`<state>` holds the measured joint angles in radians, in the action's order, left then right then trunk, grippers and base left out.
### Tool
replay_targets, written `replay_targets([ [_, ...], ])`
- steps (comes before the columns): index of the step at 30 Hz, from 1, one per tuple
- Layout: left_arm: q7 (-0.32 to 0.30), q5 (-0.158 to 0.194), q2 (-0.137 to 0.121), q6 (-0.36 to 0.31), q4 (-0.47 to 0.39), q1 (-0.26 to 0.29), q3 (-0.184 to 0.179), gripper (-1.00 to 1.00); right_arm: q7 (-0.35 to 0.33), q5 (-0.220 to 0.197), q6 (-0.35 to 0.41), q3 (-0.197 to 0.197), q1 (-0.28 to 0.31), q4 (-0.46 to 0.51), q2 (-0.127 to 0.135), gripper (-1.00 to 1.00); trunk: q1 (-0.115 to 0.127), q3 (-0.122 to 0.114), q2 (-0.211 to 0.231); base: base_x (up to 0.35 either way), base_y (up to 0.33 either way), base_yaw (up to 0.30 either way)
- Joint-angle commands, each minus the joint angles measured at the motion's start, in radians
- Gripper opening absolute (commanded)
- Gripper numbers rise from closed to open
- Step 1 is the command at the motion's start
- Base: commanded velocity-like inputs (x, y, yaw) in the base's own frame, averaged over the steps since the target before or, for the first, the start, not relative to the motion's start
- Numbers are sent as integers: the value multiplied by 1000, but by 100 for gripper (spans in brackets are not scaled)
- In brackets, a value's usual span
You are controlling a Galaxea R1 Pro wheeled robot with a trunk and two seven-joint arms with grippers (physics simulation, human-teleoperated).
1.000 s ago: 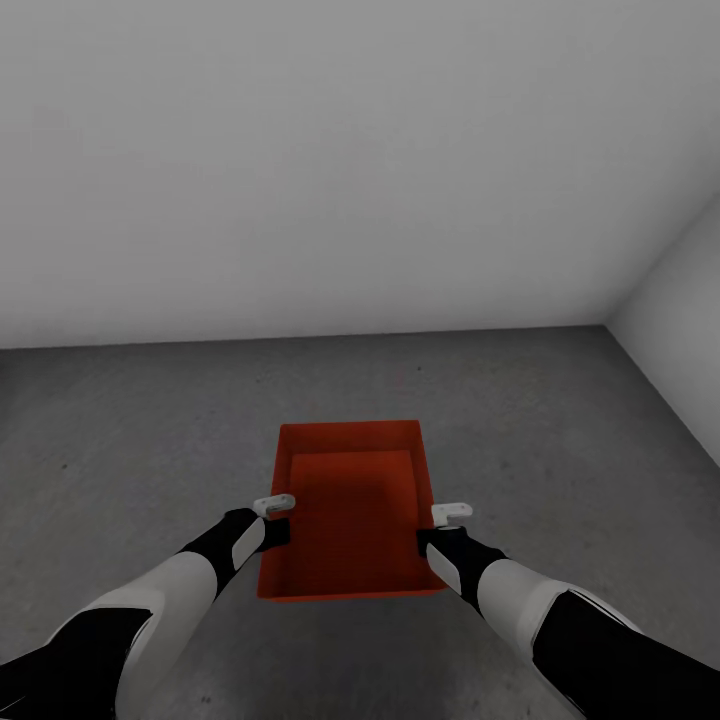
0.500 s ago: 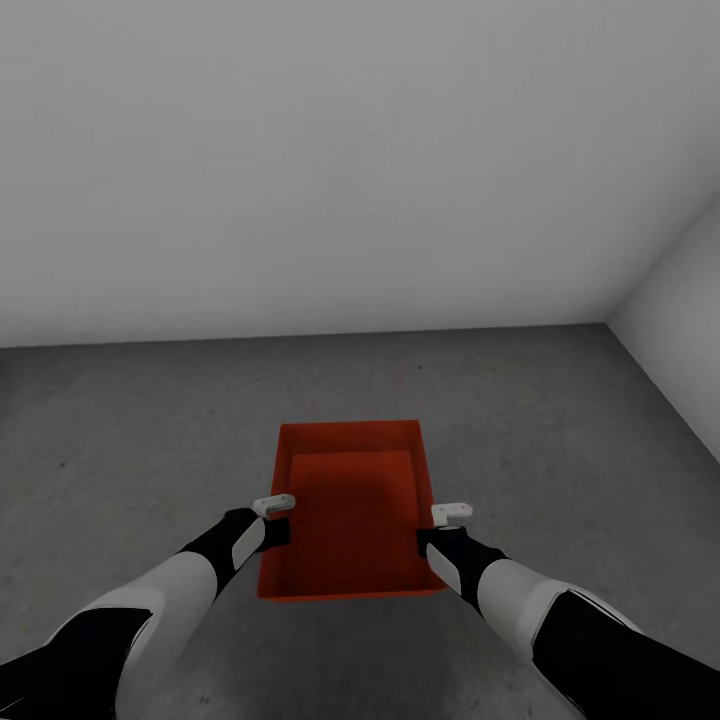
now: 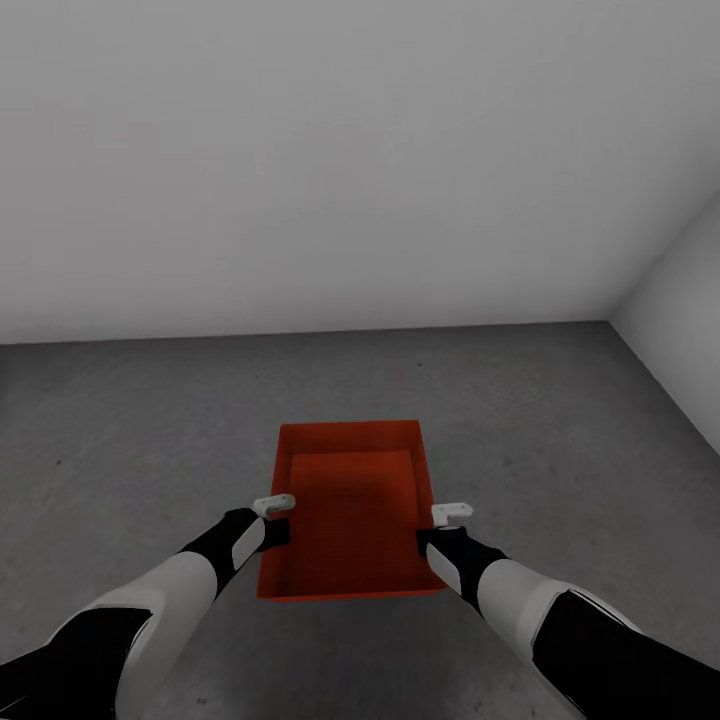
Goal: Move the two storage containers from the living room to the garage. In the garage, place one container on the floor and stack the other container on top of it (either order is fine).
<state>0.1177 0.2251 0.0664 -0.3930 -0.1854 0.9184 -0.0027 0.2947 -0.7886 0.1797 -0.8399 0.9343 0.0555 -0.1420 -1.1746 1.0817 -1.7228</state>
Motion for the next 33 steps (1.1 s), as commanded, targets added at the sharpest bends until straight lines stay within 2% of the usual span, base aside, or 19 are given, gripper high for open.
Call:
replay_targets([
  [1, -3, 0, 1, 16, -9, 0, 16, -100, -3, -29, 4, -38, 0, -2, -2, -100, 0, 1, 0, 0, 0, 0],
  [3, -3, 0, 1, 16, -9, 0, 16, -100, -3, -29, 4, -38, 0, -2, -2, -100, 0, 1, 0, 0, 0, 0],
  [19, -3, 0, 1, 16, -9, 0, 16, -100, -3, -29, 4, -38, 0, -2, -2, -100, -61, 51, -112, 0, 0, 0],
  [33, -4, 0, 0, 15, -9, 0, 16, -100, -7, -28, 5, -38, 0, -2, 2, -100, -61, 51, -112, 0, 0, 0],
])
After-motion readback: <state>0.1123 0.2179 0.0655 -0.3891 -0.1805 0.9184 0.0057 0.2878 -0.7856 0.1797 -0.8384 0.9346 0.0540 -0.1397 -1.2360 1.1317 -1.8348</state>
